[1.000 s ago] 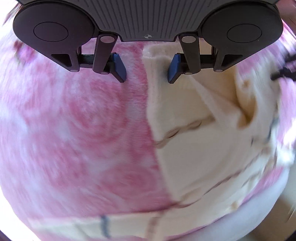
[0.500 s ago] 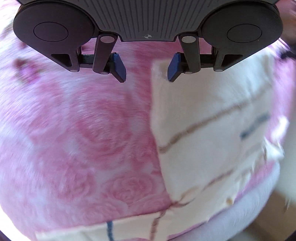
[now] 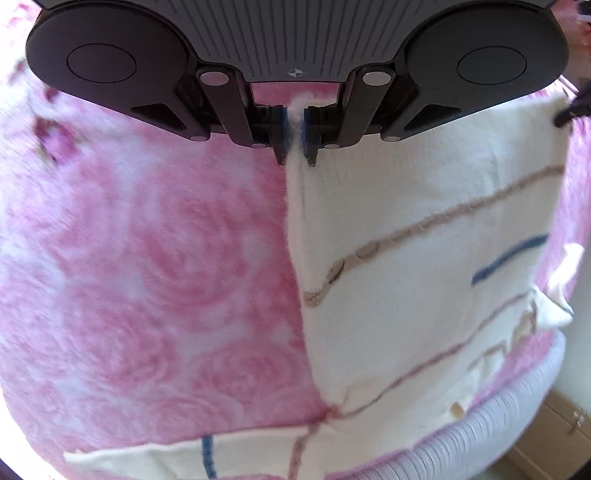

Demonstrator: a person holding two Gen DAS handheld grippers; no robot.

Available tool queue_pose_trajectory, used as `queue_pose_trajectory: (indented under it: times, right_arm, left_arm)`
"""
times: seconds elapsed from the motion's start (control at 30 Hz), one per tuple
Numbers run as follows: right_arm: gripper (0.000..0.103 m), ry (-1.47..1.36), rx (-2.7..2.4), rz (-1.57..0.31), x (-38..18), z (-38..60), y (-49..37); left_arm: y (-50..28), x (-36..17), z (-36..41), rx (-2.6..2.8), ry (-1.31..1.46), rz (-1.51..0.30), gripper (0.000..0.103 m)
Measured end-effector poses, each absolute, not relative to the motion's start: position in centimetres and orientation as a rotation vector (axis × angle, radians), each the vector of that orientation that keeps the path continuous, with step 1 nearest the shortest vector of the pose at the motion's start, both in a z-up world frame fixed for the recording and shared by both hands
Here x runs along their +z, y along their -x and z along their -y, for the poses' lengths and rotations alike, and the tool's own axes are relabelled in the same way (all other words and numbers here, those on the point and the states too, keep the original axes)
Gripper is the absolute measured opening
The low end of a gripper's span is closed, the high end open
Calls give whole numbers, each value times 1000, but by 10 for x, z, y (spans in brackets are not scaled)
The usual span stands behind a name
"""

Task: Fold clothes

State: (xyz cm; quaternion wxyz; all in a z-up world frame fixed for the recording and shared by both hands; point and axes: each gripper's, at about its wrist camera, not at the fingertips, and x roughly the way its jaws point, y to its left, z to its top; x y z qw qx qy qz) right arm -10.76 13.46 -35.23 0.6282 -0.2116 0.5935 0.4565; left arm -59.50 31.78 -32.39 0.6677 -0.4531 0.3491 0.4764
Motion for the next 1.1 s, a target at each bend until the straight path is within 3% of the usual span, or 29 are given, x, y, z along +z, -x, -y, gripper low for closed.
queue_pose_trajectory:
  times: [0.13,0.2,0.27,0.33,0.4,0.53,0.7,0.77,0.9,0.97,1.03,1.07,1.1]
  right_arm:
    - [6,571,1009,-1361,-367,-135,119]
    - [12,644,1005,-1346,-363,-140,123]
    - [41,726,969,-1330,-359,-144,122]
    - [47,729,916,-1310,-352,-145,113]
    - [47,687,868,-1332,-350,-151,101]
    - [48,582,805,-1388,-351,-170,84]
    - [48,505,803,-1320,-342,-203,92]
    - [48,504,791,-1308,-343,-216,97]
    - [48,483,739,-1334,-349,-240,99]
    - [48,458,711,-1374,-357,-248,102]
    - [48,464,683,-1382,-361,-256,112]
    - [48,475,674,-1380,-363,-260,116]
    - [49,486,666,-1377,-366,-264,120]
  left_arm:
    - [584,-337,-317,1082,1017,-878,10]
    - [584,-331,-321,1072,1018,-894,13]
    - [592,-320,-326,1076,991,-917,17]
    - [602,-311,-333,1108,948,-934,19]
    - [612,-307,-351,1158,889,-949,27]
    - [618,-312,-417,1225,720,-954,29]
    - [603,-329,-520,1273,408,-1007,33]
    - [594,-336,-560,1279,238,-1067,33]
    - [574,-360,-620,1255,-238,-1238,50]
    - [570,-381,-639,1186,-456,-1358,52]
    - [572,-401,-650,1062,-577,-1463,40]
    - [576,-405,-650,1013,-594,-1494,11]
    - [580,-408,-650,971,-600,-1516,6]
